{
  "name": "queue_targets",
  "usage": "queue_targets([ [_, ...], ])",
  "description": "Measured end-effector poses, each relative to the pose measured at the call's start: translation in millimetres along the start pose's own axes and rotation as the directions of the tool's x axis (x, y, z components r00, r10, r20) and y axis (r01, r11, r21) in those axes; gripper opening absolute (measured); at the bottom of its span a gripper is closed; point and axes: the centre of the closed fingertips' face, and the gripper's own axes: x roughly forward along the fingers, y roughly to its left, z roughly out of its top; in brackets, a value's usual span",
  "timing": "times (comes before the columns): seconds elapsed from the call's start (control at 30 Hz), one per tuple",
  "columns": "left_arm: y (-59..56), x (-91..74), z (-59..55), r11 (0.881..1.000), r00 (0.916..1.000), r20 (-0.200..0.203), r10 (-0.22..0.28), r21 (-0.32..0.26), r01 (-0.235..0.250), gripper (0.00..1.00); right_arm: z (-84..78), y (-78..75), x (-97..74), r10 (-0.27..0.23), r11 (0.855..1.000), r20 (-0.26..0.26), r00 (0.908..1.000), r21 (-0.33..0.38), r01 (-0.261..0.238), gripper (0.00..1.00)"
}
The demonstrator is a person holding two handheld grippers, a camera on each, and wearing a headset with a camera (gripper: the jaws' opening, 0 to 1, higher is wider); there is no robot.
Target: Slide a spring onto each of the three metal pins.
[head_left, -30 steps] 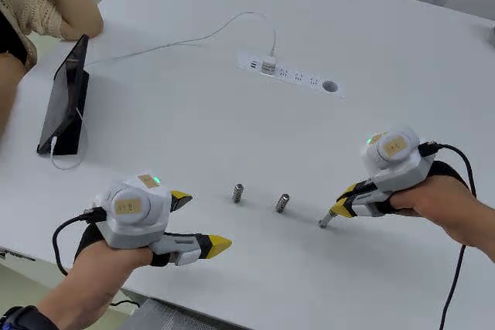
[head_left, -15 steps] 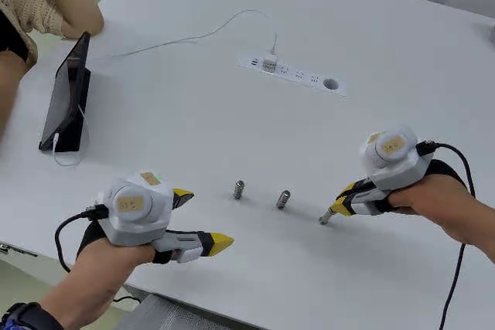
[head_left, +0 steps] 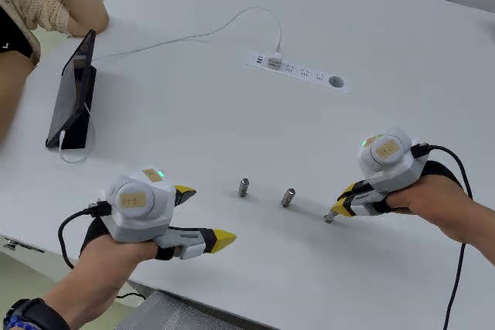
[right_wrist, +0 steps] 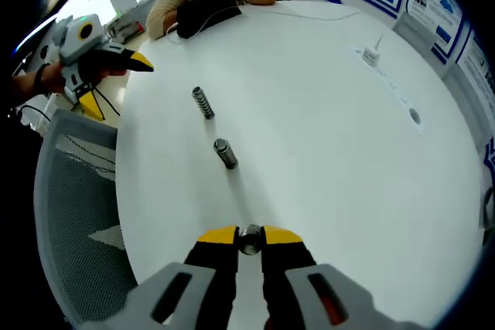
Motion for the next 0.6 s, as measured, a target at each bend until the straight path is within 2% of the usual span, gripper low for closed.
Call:
queue_targets([
  [0.27, 1.1, 0.1, -2.1, 1.000, 1.0000, -0.006, 0.007, -0.007, -0.007, 0.69, -4.9, -1.8, 11.6, 0.002, 1.000, -0.006, 1.0000, -0.004, -0.002, 0.13],
  [0.6, 0.9, 0.9, 1.3, 1.000, 0.9999, -0.003, 0.010, -0.011, -0.010, 0.69, -10.2, -4.7, 20.8, -0.004, 1.000, -0.004, 1.0000, -0.012, 0.004, 0.13],
])
